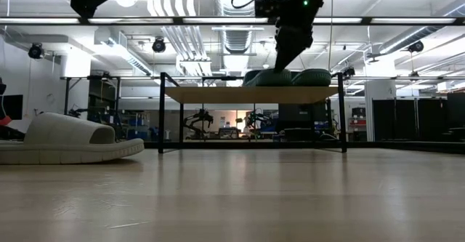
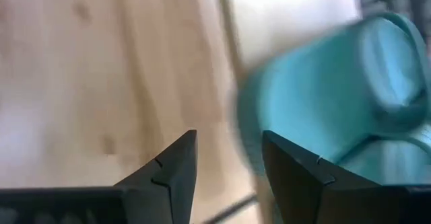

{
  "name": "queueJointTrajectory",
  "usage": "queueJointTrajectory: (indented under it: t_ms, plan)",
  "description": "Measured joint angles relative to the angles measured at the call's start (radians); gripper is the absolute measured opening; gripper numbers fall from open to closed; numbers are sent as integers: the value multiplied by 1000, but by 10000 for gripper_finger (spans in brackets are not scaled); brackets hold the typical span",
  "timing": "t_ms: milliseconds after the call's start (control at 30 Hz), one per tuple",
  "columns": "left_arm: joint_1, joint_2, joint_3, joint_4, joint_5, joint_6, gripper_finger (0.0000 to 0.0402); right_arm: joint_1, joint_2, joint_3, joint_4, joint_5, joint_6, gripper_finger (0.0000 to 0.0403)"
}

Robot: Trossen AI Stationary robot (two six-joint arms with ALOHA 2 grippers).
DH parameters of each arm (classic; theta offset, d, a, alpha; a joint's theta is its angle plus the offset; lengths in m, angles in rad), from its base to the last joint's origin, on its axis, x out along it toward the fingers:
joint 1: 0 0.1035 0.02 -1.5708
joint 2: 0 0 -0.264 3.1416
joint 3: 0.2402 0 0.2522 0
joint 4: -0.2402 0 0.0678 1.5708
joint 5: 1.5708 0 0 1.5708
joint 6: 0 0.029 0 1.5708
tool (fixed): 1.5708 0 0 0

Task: Pick and place slides into the shelf
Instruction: Put the green slide on the shelf

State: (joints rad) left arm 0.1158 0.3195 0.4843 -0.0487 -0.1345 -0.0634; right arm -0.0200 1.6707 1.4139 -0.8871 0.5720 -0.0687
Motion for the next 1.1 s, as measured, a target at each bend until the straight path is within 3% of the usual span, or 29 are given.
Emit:
queueJointTrajectory:
  t_ms: [133,367,467,667,1100]
  plan:
    - [0,0,0,-4,0,0,281,2,0,40,4,-73,-11,152]
    - [0,-1,0,-5,0,0,281,2,0,115,40,-80,-96,138]
    - [0,-1,0,-5,0,0,281,-5,0,121,103,-34,-191,132]
    - [0,-1,0,-5,0,0,281,-44,0,117,162,214,-427,127]
    - [0,-1,0,-5,0,0,281,-213,2,107,170,169,-537,157]
